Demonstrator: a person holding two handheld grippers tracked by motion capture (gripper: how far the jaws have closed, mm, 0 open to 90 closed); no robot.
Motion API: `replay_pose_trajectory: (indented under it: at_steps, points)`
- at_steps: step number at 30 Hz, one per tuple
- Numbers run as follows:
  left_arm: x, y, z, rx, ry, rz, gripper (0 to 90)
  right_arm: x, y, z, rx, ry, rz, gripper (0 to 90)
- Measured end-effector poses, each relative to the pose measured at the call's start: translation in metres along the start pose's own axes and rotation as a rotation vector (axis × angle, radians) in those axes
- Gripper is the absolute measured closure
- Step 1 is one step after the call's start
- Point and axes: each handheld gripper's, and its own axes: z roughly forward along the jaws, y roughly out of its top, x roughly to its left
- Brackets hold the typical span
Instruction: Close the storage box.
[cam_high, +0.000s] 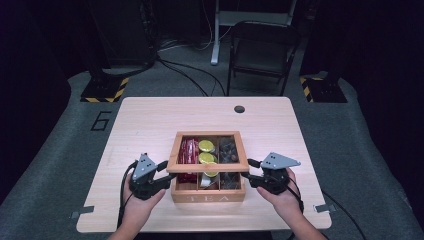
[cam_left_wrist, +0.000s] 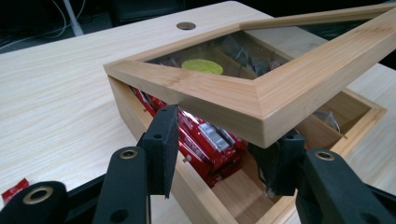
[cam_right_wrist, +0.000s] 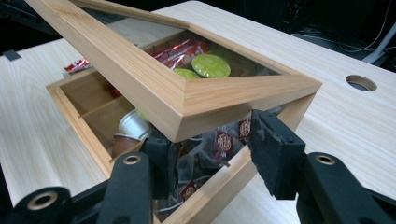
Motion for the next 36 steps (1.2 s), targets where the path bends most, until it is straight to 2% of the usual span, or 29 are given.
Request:
replay_pose_trajectory:
  at_steps: [6, 10, 15, 17, 18, 20, 21, 23, 25, 29, 32, 35, 36]
  points:
    - [0.000, -0.006, 0.001, -0.014, -0.008, -0.015, 52.4, 0.004, -0.005, 0.001, -0.002, -0.024, -0.028, 53.0]
    - [-0.001, -0.011, 0.003, -0.021, -0.017, -0.030, 51.9, 0.006, -0.008, 0.003, -0.006, -0.026, -0.015, 52.0]
    - [-0.001, -0.018, 0.005, 0.002, -0.024, -0.035, 49.5, 0.009, -0.014, 0.004, 0.023, -0.025, -0.018, 51.6]
    - [-0.002, -0.021, 0.006, 0.014, -0.013, -0.025, 48.0, 0.010, -0.016, 0.005, 0.028, -0.021, -0.023, 51.3]
    - [-0.002, -0.021, 0.006, 0.020, -0.003, -0.008, 47.2, 0.011, -0.018, 0.005, 0.028, -0.023, -0.017, 51.0]
    - [-0.004, -0.023, 0.006, 0.035, 0.008, 0.018, 46.9, 0.011, -0.020, 0.006, 0.040, -0.018, -0.033, 50.3]
    - [-0.005, -0.023, 0.007, 0.051, -0.006, 0.022, 46.9, 0.011, -0.021, 0.007, 0.044, -0.019, -0.031, 49.7]
    - [-0.004, -0.025, 0.007, 0.065, -0.015, 0.017, 46.9, 0.012, -0.024, 0.008, 0.056, -0.016, -0.038, 49.7]
    - [-0.004, -0.027, 0.008, 0.075, -0.035, -0.007, 46.9, 0.014, -0.026, 0.008, 0.063, -0.015, -0.029, 49.7]
    - [-0.004, -0.028, 0.009, 0.094, -0.033, 0.005, 45.9, 0.015, -0.029, 0.009, 0.072, 0.000, -0.018, 49.7]
    - [-0.006, -0.028, 0.009, 0.108, -0.037, -0.013, 45.8, 0.014, -0.030, 0.010, 0.073, 0.018, -0.019, 49.5]
    - [-0.007, -0.029, 0.008, 0.122, -0.046, 0.001, 45.9, 0.016, -0.031, 0.009, 0.079, 0.021, 0.003, 49.2]
    - [-0.007, -0.030, 0.008, 0.125, -0.049, 0.004, 45.9, 0.016, -0.031, 0.009, 0.086, 0.031, -0.006, 49.2]
